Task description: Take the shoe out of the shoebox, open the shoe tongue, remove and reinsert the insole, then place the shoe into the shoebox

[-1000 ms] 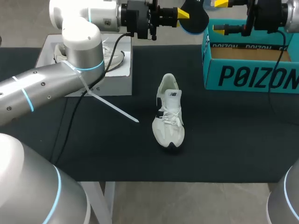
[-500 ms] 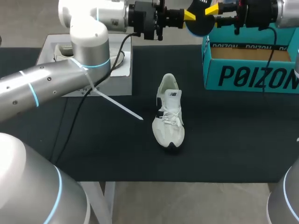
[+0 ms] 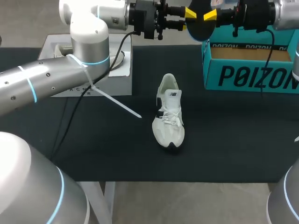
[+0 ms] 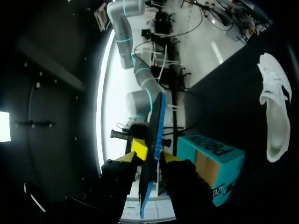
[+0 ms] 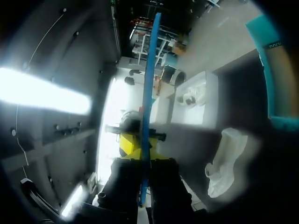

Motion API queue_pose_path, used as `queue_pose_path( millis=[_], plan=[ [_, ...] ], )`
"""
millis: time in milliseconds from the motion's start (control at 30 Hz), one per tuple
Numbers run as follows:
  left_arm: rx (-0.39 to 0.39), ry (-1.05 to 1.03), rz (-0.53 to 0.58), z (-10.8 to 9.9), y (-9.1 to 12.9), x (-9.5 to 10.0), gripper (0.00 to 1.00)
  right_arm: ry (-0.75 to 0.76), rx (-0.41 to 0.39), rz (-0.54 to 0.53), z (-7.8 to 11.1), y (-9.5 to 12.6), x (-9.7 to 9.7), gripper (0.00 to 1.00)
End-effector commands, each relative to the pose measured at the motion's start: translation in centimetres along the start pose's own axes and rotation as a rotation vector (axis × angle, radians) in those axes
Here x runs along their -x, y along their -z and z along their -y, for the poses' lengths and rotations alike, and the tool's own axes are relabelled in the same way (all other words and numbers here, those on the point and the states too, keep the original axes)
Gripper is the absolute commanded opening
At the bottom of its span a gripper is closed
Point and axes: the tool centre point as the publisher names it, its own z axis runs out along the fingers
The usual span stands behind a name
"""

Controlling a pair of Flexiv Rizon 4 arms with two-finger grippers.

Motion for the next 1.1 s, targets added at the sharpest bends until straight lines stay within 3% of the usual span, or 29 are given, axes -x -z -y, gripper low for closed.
queue_pose_path(
  millis=[33, 267, 500, 633, 900, 1100],
  plan=[
    [0.009, -0.003, -0.013, 0.2, 1.7, 0.2, 1.0, 0.014, 0.015, 0.004, 0.0, -0.2, 0.3, 0.0],
    [-0.071, -0.021, -0.12, 1.0, 5.9, 0.3, 1.0, 0.037, 0.021, 0.017, -0.3, -0.4, 0.7, 0.0],
    [-0.114, -0.073, -0.261, 2.7, 11.3, -0.3, 1.0, 0.05, 0.022, 0.023, -0.5, -0.4, 0.8, 0.0],
    [-0.092, -0.049, -0.297, 3.9, 14.1, -0.8, 1.0, 0.052, 0.024, 0.028, -0.7, -0.4, 0.7, 0.0],
    [0.053, 0.063, -0.302, 7.5, 18.4, -2.8, 1.0, 0.06, 0.036, 0.035, -0.8, -0.7, 0.5, 0.0],
    [0.032, 0.012, -0.372, 11.2, 20.5, -4.1, 1.0, 0.083, 0.053, 0.04, -0.7, -0.9, 0.3, 0.0]
  ],
)
